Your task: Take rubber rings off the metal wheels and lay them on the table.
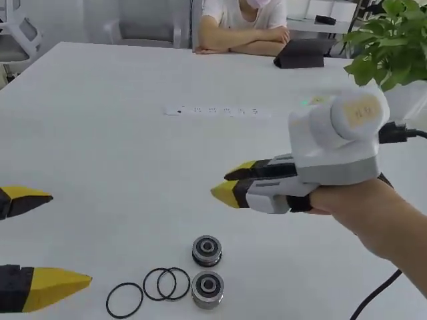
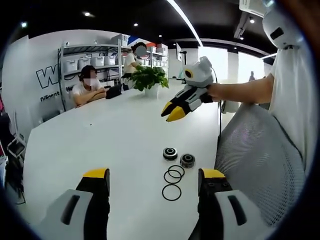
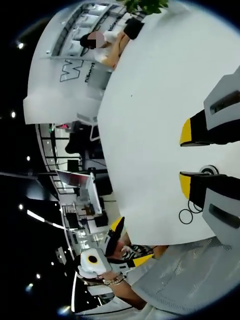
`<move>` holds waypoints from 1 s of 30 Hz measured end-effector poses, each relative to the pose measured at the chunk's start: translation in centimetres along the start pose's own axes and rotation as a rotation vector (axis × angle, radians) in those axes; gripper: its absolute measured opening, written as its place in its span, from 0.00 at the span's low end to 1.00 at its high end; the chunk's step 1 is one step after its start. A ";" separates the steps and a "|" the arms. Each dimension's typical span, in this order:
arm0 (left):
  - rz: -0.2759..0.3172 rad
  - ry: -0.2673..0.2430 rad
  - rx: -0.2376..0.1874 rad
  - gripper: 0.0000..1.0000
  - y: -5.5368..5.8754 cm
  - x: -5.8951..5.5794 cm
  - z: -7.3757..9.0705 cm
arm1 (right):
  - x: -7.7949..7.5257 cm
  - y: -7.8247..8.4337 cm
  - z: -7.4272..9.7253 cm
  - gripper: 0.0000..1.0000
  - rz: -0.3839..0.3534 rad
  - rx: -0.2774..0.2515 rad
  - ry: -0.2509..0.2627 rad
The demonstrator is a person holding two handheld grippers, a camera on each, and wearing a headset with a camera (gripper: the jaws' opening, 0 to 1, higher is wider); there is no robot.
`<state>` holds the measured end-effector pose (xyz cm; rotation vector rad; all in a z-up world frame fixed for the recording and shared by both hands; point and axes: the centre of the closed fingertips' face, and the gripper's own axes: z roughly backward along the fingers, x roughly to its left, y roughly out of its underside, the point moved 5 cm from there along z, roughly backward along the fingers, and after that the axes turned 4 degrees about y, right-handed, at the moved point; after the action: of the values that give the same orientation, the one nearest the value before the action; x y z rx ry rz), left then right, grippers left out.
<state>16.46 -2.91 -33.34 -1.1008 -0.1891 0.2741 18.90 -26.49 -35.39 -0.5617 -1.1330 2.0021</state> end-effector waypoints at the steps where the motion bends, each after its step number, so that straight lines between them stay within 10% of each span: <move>1: -0.005 0.001 -0.002 0.69 -0.3 0.1 -0.1 | -0.3 0.5 -0.1 0.18 -0.018 0.007 0.004; 10: -0.087 0.058 -0.028 0.69 -4.4 0.1 -1.9 | -1.7 4.6 -1.1 0.19 -0.184 0.073 -0.006; 19: -0.190 0.138 -0.045 0.69 -8.6 0.0 -4.9 | -2.4 5.1 -1.1 0.21 -0.258 0.054 0.004; 30: -0.280 0.177 -0.001 0.68 -10.3 0.4 -9.4 | -2.0 5.2 -1.2 0.21 -0.231 0.061 -0.007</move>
<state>20.83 -15.15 -28.26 -1.0794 -0.1823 -0.0737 18.90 -29.10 -40.48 -0.3747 -1.0847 1.8331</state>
